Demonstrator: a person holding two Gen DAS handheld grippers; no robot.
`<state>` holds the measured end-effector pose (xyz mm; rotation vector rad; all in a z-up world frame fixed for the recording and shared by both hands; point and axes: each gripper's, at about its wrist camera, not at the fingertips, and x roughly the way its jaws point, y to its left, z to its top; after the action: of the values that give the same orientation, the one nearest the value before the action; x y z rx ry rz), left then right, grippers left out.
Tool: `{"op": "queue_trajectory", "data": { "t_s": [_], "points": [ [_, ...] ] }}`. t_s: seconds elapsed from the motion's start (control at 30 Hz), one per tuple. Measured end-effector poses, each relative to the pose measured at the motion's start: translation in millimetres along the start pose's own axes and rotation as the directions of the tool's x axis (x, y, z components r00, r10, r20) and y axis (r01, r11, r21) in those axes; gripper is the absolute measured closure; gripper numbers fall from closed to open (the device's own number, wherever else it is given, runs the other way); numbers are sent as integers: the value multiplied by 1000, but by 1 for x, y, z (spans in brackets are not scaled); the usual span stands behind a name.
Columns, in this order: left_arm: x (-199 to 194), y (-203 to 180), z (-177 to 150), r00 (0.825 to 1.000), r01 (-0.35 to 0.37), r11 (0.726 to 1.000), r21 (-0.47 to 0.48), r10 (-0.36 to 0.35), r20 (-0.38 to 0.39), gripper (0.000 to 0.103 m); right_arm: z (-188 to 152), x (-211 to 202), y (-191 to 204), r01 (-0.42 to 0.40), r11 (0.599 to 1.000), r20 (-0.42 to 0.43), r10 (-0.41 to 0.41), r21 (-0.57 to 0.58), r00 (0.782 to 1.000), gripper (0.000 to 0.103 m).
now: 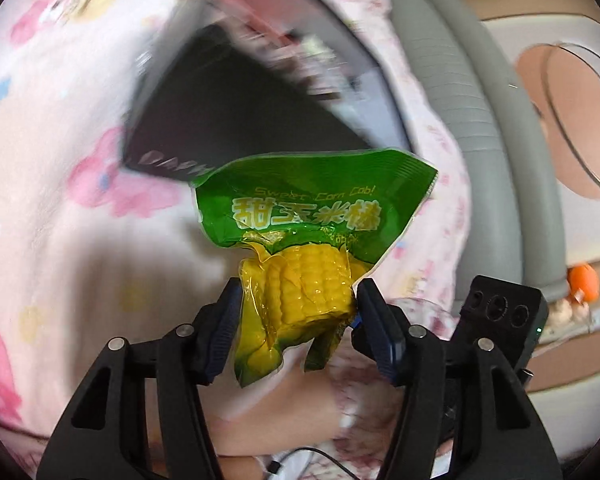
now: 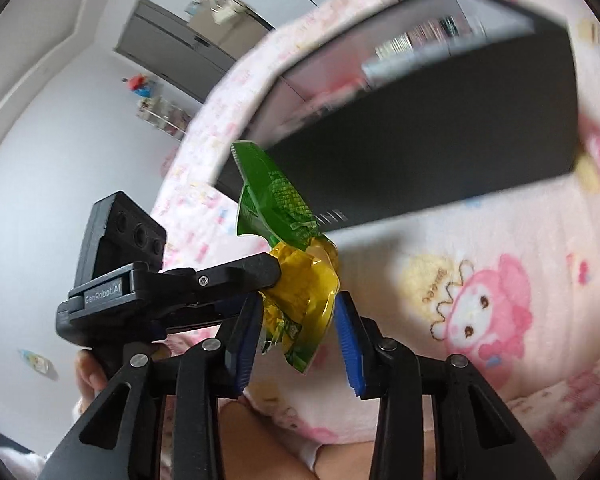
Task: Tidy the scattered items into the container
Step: 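Carry the snack bag with both grippers over the box and lower it, then open both grippers to release the snack bag into the box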
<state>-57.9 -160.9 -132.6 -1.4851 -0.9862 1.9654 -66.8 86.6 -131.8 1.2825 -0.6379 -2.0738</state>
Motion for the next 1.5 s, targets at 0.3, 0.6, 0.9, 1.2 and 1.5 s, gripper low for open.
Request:
{"op": "queue_trajectory", "data": {
  "t_s": [0.3, 0.6, 0.9, 1.2, 1.5],
  "points": [
    [63, -146, 21, 996, 67, 982, 175, -76, 46, 44, 37, -117, -21, 19, 996, 170, -4, -88, 986, 69],
    [142, -149, 110, 994, 59, 994, 97, -67, 85, 44, 124, -105, -53, 35, 998, 162, -27, -46, 986, 71],
    [187, -116, 110, 998, 56, 998, 15, -57, 3, 44, 123, -94, -104, 135, 988, 177, -146, 71, 973, 71],
    [186, -123, 103, 996, -72, 993, 96, 67, 61, 47, 118, -115, -86, 367, 930, 317, -356, 27, 879, 71],
    [203, -127, 97, 988, -154, 975, 158, 153, 17, 56, 105, -99, -78, 462, 885, 268, -433, -53, 861, 75]
  ]
}}
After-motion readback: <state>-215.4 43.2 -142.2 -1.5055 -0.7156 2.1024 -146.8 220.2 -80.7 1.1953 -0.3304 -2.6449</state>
